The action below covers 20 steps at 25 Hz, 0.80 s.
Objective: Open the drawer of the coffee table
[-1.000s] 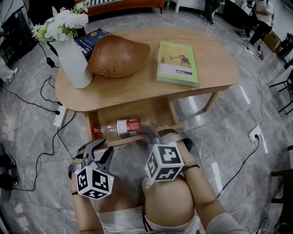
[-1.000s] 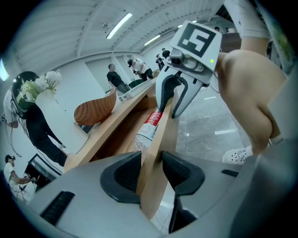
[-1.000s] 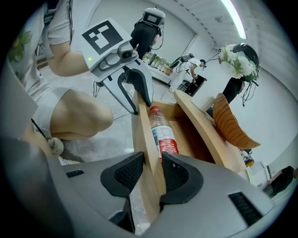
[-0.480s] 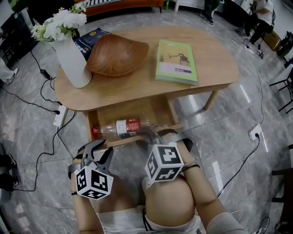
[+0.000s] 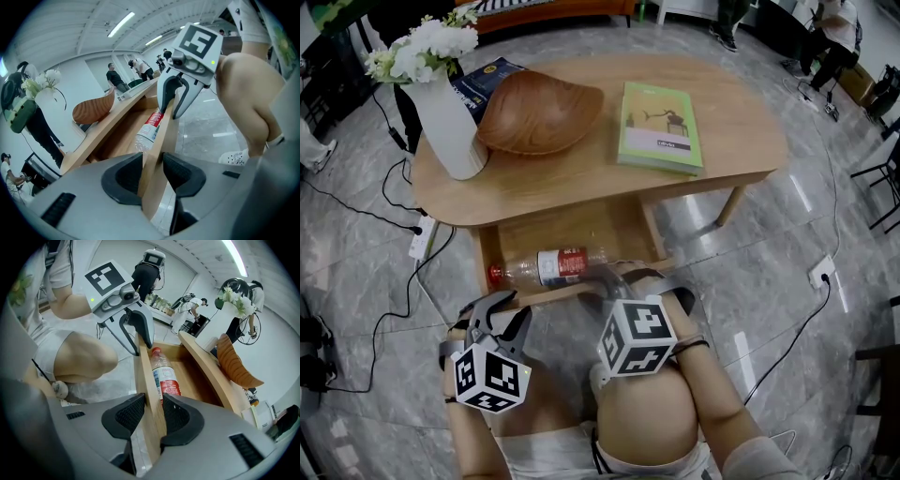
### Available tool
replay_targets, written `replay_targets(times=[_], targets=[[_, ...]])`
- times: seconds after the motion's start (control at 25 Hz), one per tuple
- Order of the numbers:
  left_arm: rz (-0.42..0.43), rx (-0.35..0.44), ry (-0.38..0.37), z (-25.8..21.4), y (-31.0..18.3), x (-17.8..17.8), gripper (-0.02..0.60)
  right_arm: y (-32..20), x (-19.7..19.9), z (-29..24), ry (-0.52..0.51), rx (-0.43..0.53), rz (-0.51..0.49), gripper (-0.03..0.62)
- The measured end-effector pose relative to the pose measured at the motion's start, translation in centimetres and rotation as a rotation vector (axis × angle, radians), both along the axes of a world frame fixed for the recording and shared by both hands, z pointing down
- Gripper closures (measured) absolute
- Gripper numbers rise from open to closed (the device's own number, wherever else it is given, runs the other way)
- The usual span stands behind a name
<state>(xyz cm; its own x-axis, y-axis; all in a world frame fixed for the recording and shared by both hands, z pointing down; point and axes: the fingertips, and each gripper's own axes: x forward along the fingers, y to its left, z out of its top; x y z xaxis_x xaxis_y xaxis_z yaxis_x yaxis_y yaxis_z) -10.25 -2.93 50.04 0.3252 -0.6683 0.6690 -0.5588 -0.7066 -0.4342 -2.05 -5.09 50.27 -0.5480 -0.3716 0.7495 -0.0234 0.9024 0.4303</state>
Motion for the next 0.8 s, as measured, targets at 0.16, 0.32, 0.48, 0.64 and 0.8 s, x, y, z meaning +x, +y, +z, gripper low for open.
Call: replay_targets(times=[0.16,0.32,0.48,0.64,0.8], targets=[[0.002,0.006,0.000,0.0,0.4,0.1,0.439,0.4,0.1,0.0,-0.002,-0.003,0.000,0.468],[0.002,0.007,-0.001,0.0,0.5,0.1,0.439,0.5,0.1,0.0,-0.004,-0.002,0.001,0.468],[0.002,0.007,0.001,0.1,0.7,0.2,0.439,0.7,0.2,0.1,-0.005,-0.008,0.002,0.468],[0.007,-0.001,0.005,0.2,1.0,0.3,0.440,1.0,0.3,0.1,-0.006,-0.020,0.003,0.470],[0.006,-0.005,0.006,0.2,1.5,0.4,0.440,1.4,0.4,0.2,-0.009,-0.024,-0.001,0.471]])
